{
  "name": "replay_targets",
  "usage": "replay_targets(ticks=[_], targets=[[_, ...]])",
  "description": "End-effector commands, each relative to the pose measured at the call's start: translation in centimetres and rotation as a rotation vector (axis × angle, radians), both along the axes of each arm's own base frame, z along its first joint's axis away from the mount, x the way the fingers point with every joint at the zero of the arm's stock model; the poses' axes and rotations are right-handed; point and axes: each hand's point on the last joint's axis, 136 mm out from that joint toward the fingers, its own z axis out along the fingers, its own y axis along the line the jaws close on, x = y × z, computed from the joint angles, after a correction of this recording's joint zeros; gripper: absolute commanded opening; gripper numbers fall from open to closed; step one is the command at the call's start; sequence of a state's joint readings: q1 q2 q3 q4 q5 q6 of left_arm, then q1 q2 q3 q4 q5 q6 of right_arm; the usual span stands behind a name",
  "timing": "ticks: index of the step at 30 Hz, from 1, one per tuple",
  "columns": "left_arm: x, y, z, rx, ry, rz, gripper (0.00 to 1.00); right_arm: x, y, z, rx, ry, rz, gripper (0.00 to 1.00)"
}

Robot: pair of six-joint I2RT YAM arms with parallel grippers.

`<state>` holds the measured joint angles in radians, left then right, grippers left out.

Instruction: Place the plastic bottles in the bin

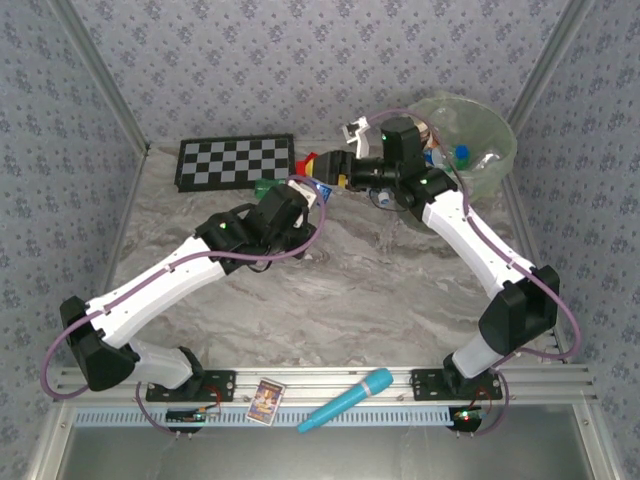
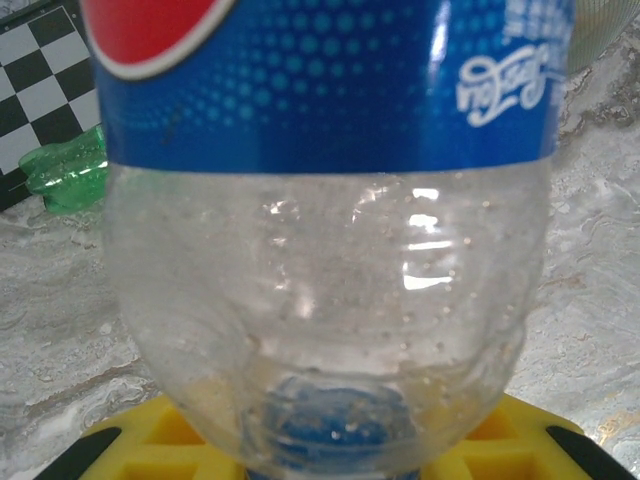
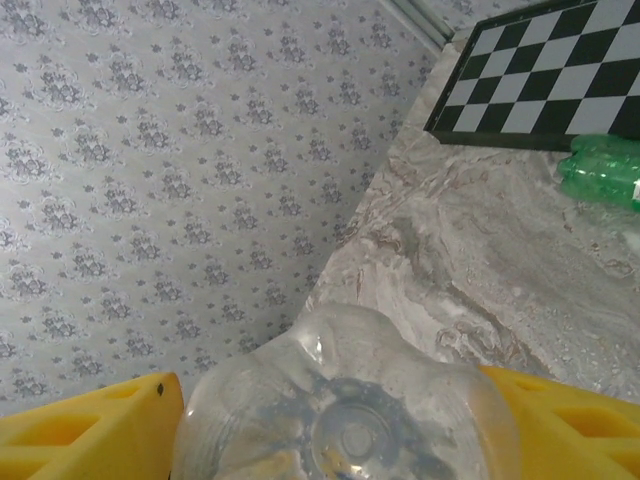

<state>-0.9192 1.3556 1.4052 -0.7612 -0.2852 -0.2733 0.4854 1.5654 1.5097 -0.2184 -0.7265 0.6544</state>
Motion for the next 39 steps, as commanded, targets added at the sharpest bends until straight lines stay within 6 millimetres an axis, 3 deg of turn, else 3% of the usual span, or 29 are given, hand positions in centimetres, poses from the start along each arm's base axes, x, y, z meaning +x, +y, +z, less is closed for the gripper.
replay_targets(ticks=[1, 6, 9, 11, 14, 17, 18, 19, 24, 27, 32, 39], targets=[[-0.3, 0.6, 2.6, -0.037, -0.053, 0.008, 0.28, -1.1, 0.6, 0.0, -0.002, 0.003, 0.048, 0.76], [-0.3, 0.5, 2.7, -0.043, -0.056, 0.008, 0.29, -1.6, 0.5, 0.5, 0.003, 0.002, 0.061, 0.58], [-0.3, 0.3, 2.7, -0.052, -0.048, 0.008, 0.34, -1.6, -0.1, 1.0, -0.009, -0.042, 0.043, 0.58], [-0.3, 0.4, 2.8, -0.058, -0.047, 0.013, 0.44, -1.4, -0.8, 1.5, -0.01, -0.056, 0.02, 0.57], [-0.4, 0.5, 3.2, -0.072, -0.053, 0.023, 0.67, -0.9, -2.1, 2.5, -0.004, -0.074, -0.021, 0.57], [-0.4, 1.0, 4.2, -0.105, -0.075, 0.045, 0.85, 0.4, -4.4, 3.4, -0.001, -0.077, -0.087, 0.55], [-0.5, 1.2, 4.5, -0.116, -0.082, 0.052, 0.86, 1.1, -5.7, 3.6, 0.0, -0.077, -0.127, 0.54], [-0.5, 1.5, 4.8, -0.127, -0.091, 0.06, 0.94, 2.0, -7.2, 4.0, 0.004, -0.084, -0.17, 0.54], [-1.0, 2.6, 5.3, -0.173, -0.101, 0.097, 0.95, 5.5, -15.9, 6.4, 0.087, -0.086, -0.437, 0.54], [-1.2, 3.2, 5.3, -0.192, -0.102, 0.125, 0.96, 6.6, -21.7, 7.7, 0.122, -0.104, -0.614, 0.53], [-1.2, 3.4, 5.5, -0.217, -0.103, 0.147, 0.96, 6.6, -30.7, 9.5, 0.189, -0.143, -0.905, 0.53], [-0.7, 2.3, 5.3, -0.253, -0.104, 0.143, 0.97, 5.3, -38.4, 12.2, -0.025, -0.32, -1.231, 0.52]])
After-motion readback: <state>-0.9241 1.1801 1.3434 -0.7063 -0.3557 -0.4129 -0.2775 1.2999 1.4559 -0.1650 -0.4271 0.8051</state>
